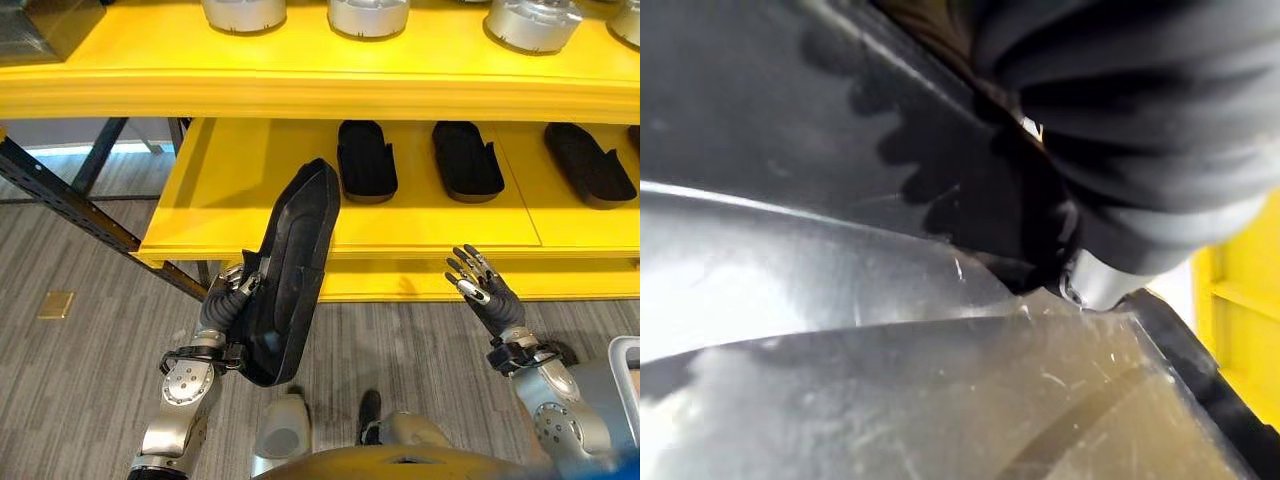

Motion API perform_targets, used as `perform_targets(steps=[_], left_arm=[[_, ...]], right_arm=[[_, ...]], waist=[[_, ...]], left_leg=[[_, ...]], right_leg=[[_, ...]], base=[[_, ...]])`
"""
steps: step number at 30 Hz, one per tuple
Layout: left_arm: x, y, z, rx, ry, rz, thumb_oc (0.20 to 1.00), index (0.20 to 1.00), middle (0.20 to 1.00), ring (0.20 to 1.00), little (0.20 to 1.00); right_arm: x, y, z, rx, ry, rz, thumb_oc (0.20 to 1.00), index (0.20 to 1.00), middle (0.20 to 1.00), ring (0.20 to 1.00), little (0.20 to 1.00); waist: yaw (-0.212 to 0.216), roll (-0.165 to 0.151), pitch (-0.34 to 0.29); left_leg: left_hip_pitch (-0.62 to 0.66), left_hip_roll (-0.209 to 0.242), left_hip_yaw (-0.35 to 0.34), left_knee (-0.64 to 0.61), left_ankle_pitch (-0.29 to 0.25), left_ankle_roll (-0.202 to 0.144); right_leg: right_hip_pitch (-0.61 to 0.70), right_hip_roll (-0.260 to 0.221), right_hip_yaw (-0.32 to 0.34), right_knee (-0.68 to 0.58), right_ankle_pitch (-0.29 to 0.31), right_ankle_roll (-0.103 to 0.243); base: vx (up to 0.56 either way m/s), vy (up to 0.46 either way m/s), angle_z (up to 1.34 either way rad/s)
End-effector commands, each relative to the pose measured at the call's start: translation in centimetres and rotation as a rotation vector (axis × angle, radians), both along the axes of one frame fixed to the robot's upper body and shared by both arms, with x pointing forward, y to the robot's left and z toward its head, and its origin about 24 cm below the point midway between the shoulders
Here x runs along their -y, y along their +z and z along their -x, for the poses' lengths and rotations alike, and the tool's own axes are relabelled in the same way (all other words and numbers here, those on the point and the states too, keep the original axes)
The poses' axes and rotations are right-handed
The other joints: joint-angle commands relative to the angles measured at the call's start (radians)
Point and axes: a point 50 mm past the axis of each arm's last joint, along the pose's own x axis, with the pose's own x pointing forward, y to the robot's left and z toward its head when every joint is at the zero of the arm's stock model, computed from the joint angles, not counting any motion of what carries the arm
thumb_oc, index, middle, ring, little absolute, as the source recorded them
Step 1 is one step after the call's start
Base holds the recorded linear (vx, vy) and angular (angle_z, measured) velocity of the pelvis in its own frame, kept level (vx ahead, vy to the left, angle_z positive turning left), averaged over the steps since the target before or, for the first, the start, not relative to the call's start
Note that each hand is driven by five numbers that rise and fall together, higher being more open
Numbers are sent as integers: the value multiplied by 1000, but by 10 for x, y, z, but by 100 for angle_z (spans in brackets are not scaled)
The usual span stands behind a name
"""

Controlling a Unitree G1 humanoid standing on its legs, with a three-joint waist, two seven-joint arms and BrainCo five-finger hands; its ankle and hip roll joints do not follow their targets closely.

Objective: Move parts from the plastic box to the shelf.

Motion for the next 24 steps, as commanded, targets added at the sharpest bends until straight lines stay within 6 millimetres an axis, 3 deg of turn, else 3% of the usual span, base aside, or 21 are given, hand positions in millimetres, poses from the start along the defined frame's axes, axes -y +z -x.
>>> perform_targets(steps=[1,2,5,11,15,24], left_arm=[[-11,38,-7,195,40,-22,200,200,200,200,200],[-11,38,-6,199,36,-26,200,200,200,200,200],[-10,39,-7,205,24,-36,200,200,200,200,200],[-14,55,-16,268,8,-99,200,200,200,200,200],[-16,62,-27,293,18,-139,200,200,200,200,200],[-5,86,-64,409,71,-134,200,200,200,200,200]], right_arm=[[7,22,-5,113,-9,22,1000,1000,1000,1000,1000],[3,21,-4,113,-1,5,1000,1000,1000,1000,1000],[1,19,-4,109,-1,-7,1000,1000,1000,1000,1000],[-10,10,1,70,25,-49,1000,1000,1000,1000,1000],[-19,6,1,53,50,-66,1000,1000,1000,1000,1000],[-24,8,1,53,82,-67,1000,1000,1000,1000,1000]], waist=[[-4,49,-44],[-9,77,-60],[-3,85,-67],[7,58,-55],[2,48,-55],[-29,28,-19]], left_leg=[[48,54,74,-76,201,-17],[84,59,99,-96,170,-30],[93,33,102,-69,137,-29],[68,-63,131,22,41,9],[34,-110,139,70,1,31],[-98,-131,137,205,-38,32]], right_leg=[[-17,-56,27,31,-67,127],[-20,-59,31,49,-69,136],[-1,-79,32,40,-57,148],[44,-181,40,13,-19,210],[31,-225,53,4,-3,232],[-10,-263,39,-7,22,240]], base=[[198,452,-34],[164,377,-34],[125,224,-19],[103,257,-3],[49,204,0],[-3,63,2]])
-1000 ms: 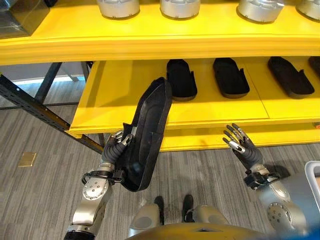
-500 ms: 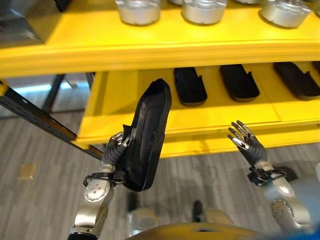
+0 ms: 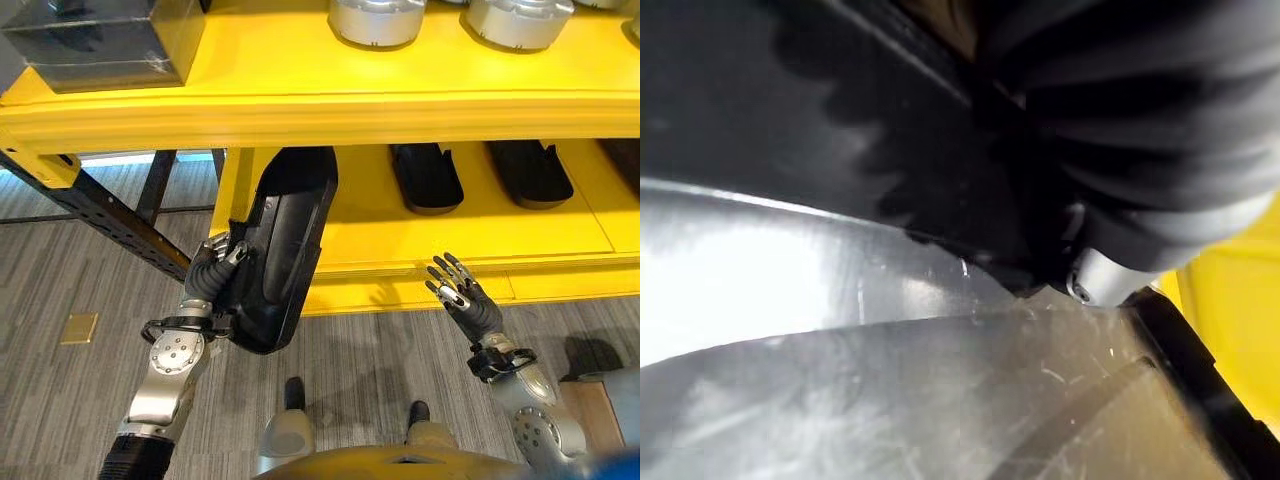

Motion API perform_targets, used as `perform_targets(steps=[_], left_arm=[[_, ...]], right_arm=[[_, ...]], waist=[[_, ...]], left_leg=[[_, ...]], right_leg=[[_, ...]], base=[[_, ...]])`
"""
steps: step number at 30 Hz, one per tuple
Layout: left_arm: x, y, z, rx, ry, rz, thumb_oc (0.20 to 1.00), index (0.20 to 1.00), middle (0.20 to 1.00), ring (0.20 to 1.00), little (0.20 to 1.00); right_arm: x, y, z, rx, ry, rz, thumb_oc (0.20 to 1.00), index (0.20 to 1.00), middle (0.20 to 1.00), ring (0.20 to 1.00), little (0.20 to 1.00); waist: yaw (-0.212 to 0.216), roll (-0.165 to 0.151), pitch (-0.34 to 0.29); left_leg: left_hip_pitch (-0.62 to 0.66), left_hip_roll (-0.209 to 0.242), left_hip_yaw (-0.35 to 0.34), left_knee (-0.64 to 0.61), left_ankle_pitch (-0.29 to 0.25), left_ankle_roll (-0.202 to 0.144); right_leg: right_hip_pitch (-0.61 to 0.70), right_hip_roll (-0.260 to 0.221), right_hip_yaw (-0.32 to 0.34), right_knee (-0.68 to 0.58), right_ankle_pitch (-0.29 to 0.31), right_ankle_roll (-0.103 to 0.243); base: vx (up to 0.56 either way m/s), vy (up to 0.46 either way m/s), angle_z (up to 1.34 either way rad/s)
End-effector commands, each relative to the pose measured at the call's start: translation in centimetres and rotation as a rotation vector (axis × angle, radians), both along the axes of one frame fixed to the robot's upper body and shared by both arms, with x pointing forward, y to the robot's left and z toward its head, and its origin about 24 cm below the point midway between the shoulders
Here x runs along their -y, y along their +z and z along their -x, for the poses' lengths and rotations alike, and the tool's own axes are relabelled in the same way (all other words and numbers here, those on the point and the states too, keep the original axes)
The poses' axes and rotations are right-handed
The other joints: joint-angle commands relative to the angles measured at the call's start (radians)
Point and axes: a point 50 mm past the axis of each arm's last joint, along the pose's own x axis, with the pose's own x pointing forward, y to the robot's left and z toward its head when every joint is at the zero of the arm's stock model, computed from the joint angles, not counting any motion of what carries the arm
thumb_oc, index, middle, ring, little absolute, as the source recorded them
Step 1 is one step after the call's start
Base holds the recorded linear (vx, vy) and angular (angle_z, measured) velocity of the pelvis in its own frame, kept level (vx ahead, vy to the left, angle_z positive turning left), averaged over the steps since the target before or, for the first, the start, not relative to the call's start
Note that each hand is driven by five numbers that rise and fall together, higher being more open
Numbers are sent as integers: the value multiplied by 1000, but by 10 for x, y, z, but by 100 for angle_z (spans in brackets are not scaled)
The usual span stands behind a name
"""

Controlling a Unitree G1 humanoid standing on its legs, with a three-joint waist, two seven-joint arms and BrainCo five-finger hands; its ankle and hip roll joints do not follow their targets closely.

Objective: Move parts from the plastic box to the shelf.

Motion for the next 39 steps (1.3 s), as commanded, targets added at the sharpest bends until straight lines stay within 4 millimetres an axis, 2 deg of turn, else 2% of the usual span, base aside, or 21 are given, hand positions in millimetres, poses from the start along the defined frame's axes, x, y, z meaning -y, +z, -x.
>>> perform_targets(steps=[1,3,10,16,24,25,29,30,33,34,39], left_arm=[[0,45,-27,237,52,-1,200,200,200,200,200],[4,55,-42,274,80,7,200,200,200,200,200],[7,83,-71,359,144,24,200,200,200,200,200],[-6,119,-96,429,246,20,200,200,200,200,200],[-32,167,-109,506,347,-73,200,200,200,200,200],[-32,167,-109,506,347,-73,200,200,200,200,200],[-45,197,-118,516,386,-131,200,200,200,200,200],[-46,203,-119,517,391,-145,200,200,200,200,200],[-49,213,-121,518,392,-158,200,200,200,200,200],[-52,225,-122,525,392,-206,200,200,200,200,200],[-59,238,-124,513,399,-221,200,200,200,200,200]], right_arm=[[-4,23,-7,111,35,-16,1000,1000,1000,1000,1000],[-10,24,-9,115,61,-30,1000,1000,1000,1000,1000],[-21,26,-12,111,117,-38,1000,1000,1000,1000,1000],[-32,25,-15,102,160,-52,1000,1000,1000,1000,1000],[-40,26,-19,103,198,-64,1000,1000,1000,1000,1000],[-40,26,-19,104,197,-64,1000,1000,1000,1000,1000],[-43,27,-23,106,214,-62,1000,1000,1000,1000,1000],[-43,27,-23,103,214,-66,1000,1000,1000,1000,1000],[-43,26,-24,101,215,-63,1000,1000,1000,1000,1000],[-43,26,-24,98,215,-69,1000,1000,1000,1000,1000],[-39,19,-22,73,202,-71,1000,1000,1000,1000,1000]], waist=[[-30,-27,16],[-39,-33,42],[-57,-39,91],[-75,-48,128],[-84,-60,156],[-83,-60,156],[-91,-59,172],[-92,-57,177],[-95,-55,181],[-98,-50,185],[-104,-44,186]], left_leg=[[-73,41,38,169,-98,5],[-108,50,36,194,-97,2],[-156,67,31,217,-85,-8],[-202,90,23,263,-89,-18],[-275,114,0,327,-95,-34],[-276,114,0,327,-95,-34],[-328,120,-12,381,-109,-33],[-330,124,-12,406,-137,-38],[-348,124,-13,423,-144,-36],[-374,121,-15,445,-150,-33],[-423,119,-22,488,-165,-25]], right_leg=[[-17,-39,-11,59,-39,-5],[-58,-36,-5,79,-37,-9],[-120,-27,-1,120,-39,-16],[-197,-14,18,200,-57,-24],[-288,-7,19,322,-100,-30],[-289,-7,19,322,-100,-30],[-358,-8,31,389,-118,-34],[-362,-11,33,413,-141,-28],[-385,-15,38,435,-148,-28],[-412,-20,40,461,-157,-28],[-454,-32,43,498,-170,-28]], base=[[-83,15,-3],[-101,-6,0],[-81,-9,-3],[-80,-17,-5],[-52,-41,-1],[-44,-37,6],[-34,-17,8],[0,0,0],[1,10,-3],[0,0,0],[6,14,3]])
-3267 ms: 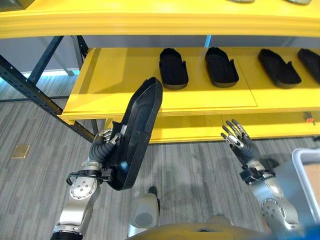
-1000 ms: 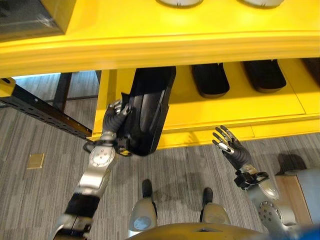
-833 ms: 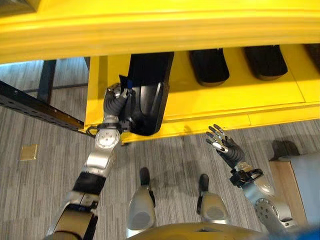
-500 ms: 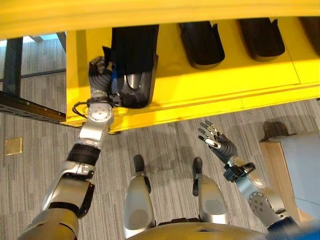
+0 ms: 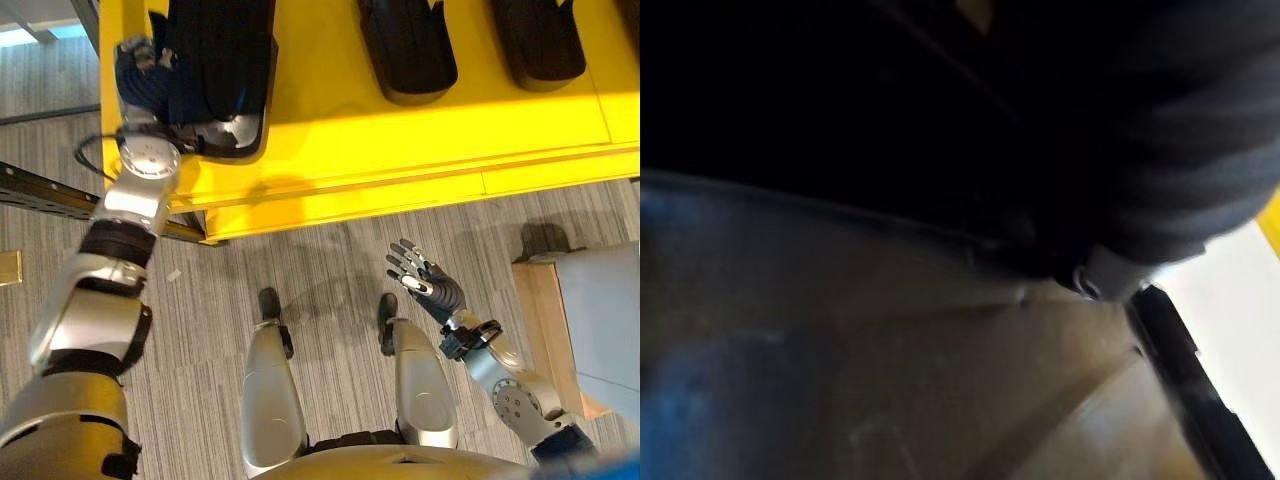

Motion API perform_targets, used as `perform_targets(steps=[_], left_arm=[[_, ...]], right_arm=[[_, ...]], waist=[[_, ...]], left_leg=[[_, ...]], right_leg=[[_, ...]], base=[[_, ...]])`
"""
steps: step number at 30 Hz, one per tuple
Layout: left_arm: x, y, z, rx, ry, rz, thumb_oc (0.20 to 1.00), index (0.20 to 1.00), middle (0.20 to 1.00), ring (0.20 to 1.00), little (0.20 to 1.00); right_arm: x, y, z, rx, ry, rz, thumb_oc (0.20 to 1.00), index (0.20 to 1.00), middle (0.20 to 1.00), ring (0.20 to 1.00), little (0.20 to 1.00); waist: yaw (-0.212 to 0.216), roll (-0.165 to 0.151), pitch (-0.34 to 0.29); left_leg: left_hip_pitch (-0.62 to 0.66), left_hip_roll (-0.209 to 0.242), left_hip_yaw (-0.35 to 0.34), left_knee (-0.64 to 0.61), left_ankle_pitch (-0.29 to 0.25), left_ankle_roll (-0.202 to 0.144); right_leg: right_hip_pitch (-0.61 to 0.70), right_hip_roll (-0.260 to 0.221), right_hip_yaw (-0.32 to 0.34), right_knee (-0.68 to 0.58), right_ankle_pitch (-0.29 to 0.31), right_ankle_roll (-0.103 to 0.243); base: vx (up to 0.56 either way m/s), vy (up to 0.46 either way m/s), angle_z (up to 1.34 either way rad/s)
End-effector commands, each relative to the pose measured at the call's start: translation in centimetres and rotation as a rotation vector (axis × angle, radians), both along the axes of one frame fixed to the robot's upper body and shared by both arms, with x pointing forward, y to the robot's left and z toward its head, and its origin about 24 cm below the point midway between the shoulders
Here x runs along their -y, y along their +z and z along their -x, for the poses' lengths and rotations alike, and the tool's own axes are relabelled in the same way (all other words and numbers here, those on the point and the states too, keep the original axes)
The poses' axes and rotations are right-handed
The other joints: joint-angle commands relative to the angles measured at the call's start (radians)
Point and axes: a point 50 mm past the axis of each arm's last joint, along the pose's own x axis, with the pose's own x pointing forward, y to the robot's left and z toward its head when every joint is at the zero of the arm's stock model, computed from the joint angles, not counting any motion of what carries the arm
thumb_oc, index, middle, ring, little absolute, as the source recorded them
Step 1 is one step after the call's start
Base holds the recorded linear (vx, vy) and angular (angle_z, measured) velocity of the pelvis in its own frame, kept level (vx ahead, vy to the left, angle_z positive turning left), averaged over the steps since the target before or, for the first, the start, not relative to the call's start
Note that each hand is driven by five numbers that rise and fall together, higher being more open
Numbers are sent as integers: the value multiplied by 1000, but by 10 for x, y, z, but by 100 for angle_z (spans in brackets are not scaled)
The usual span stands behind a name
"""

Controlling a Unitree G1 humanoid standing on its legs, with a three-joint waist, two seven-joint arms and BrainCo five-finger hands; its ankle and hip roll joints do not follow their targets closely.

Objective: Move parts from the plastic box to the shelf.

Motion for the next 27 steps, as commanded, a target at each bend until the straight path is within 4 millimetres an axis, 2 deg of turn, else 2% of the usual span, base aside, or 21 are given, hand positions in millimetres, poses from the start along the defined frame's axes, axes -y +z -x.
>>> perform_targets(steps=[1,5,14,22,27], left_arm=[[-9,43,7,145,-7,18,200,200,200,200,200],[-13,49,6,138,-8,47,200,200,200,200,200],[-18,57,-2,147,-44,263,200,200,200,200,200],[-20,45,-7,164,-101,502,200,200,200,200,200],[-17,41,-10,164,-124,575,200,200,200,200,200]], right_arm=[[9,1,4,12,-38,-49,1000,1000,1000,1000,1000],[11,-6,7,-22,-45,-47,1000,1000,1000,1000,1000],[12,-10,7,-40,-46,-25,1000,1000,1000,1000,1000],[11,-15,10,-68,-54,-9,1000,1000,1000,1000,1000],[13,-18,12,-83,-68,-5,1000,1000,1000,1000,1000]], waist=[[-2,13,-63],[-7,12,-66],[-8,3,-64],[-13,-5,-66],[-20,-9,-70]], left_leg=[[-11,49,39,86,-76,-16],[-33,47,35,99,-82,-12],[-63,42,28,113,-94,-4],[-57,43,37,108,-103,-3],[-48,43,42,103,-108,-3]], right_leg=[[-14,-46,-11,29,-33,14],[-33,-46,-10,36,-37,14],[-35,-47,-13,19,-33,17],[-33,-43,-4,4,-33,17],[-31,-40,4,-2,-31,17]], base=[[0,0,0],[26,10,3],[42,9,1],[37,16,-1],[6,1,0]])
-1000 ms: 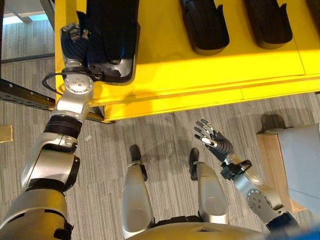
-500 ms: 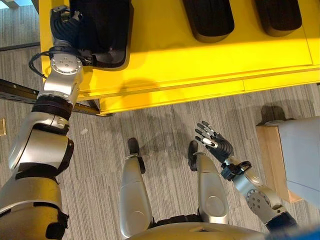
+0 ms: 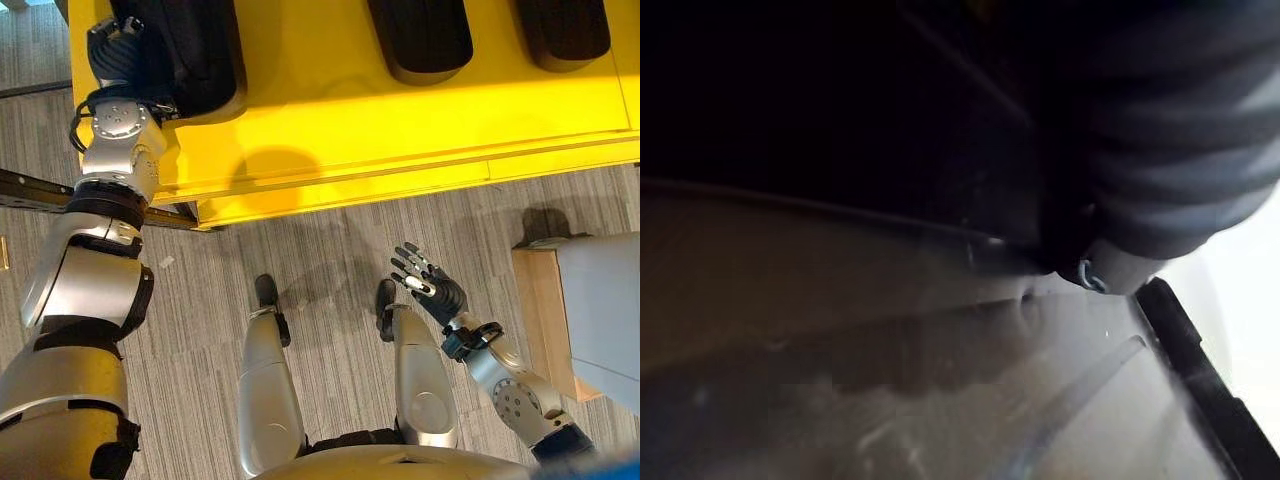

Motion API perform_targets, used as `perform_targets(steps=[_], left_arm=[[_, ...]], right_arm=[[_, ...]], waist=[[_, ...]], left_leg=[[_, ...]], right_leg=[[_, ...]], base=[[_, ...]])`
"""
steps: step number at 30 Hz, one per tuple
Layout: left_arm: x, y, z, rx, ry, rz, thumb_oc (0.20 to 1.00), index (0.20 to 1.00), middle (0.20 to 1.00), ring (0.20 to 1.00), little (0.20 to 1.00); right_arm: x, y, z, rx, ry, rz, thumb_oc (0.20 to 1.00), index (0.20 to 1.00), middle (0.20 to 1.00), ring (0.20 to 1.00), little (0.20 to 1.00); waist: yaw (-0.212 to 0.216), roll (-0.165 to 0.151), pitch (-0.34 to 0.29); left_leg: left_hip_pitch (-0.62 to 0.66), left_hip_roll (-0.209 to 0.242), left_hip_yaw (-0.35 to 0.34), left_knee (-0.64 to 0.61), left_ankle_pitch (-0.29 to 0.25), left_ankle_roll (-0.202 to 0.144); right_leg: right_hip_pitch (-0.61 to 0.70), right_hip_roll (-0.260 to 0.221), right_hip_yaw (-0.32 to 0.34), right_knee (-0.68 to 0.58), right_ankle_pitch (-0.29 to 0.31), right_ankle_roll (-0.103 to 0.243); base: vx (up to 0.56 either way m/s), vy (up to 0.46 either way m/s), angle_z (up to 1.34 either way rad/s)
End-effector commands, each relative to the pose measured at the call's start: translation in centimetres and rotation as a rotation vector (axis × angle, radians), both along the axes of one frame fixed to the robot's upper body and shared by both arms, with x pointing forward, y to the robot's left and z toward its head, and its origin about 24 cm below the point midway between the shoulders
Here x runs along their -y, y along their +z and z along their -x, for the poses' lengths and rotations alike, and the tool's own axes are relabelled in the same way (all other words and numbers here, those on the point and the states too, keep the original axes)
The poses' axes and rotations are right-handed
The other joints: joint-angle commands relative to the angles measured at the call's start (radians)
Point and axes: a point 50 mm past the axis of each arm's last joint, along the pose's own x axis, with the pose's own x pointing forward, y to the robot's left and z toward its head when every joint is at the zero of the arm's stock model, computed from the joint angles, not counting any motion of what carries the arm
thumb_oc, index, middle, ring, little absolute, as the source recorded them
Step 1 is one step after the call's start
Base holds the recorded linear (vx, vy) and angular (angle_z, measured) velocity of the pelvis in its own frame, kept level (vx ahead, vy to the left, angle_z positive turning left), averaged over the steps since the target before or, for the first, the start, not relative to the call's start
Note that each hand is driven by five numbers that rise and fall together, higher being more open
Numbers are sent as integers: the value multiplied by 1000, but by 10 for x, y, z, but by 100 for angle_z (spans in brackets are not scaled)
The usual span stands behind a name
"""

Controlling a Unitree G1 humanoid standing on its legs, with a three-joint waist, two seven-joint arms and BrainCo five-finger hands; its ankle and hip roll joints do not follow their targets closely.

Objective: Move parts from the plastic box to the shelf.

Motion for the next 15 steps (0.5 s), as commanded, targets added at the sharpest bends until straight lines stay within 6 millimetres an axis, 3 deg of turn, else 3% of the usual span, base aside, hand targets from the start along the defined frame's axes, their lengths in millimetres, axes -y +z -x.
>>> perform_targets(steps=[1,15], left_arm=[[-2,36,4,155,8,77,200,200,200,200,200],[2,47,1,140,12,59,200,200,200,200,200]], right_arm=[[8,-8,11,-34,-34,0,1000,1000,1000,1000,1000],[16,-11,14,-49,-42,23,1000,1000,1000,1000,1000]], waist=[[2,-2,-70],[-16,-1,-72]], left_leg=[[28,46,51,60,-88,-10],[35,45,65,62,-95,-12]], right_leg=[[32,-28,7,-28,-14,15],[16,-28,30,-17,-12,17]], base=[[0,0,0],[4,4,-3]])
